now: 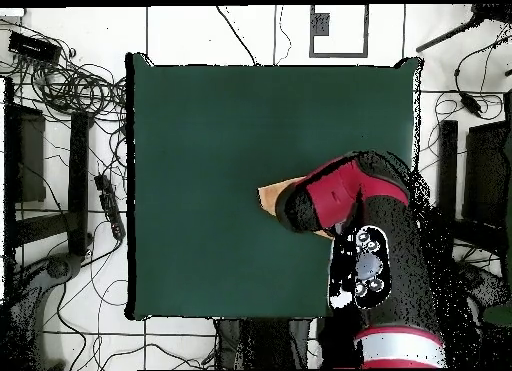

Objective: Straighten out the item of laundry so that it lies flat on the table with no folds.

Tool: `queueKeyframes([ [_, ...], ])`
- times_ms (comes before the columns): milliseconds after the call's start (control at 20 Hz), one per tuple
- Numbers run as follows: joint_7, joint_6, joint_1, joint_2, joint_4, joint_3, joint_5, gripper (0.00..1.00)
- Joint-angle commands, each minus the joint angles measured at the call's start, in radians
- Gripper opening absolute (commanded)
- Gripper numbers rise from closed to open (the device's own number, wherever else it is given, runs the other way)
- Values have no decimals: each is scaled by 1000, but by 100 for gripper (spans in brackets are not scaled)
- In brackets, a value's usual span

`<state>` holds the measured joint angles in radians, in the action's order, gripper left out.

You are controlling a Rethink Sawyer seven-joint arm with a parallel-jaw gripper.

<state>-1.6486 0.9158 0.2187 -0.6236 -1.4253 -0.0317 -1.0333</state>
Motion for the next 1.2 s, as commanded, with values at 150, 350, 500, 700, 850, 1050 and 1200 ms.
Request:
queueKeyframes([
  [150,340,292,-75,-62,-2,-65,85,0],
  [350,405,361,-75,-79,7,-91,97,0],
  [500,421,406,-75,-87,15,-105,108,0],
  [700,423,402,-64,-87,18,-122,114,0],
  [850,463,382,-62,-70,42,-139,94,0],
  [1050,498,320,-62,-68,47,-148,62,0],
  [1200,494,263,-63,-58,45,-148,29,0],
])
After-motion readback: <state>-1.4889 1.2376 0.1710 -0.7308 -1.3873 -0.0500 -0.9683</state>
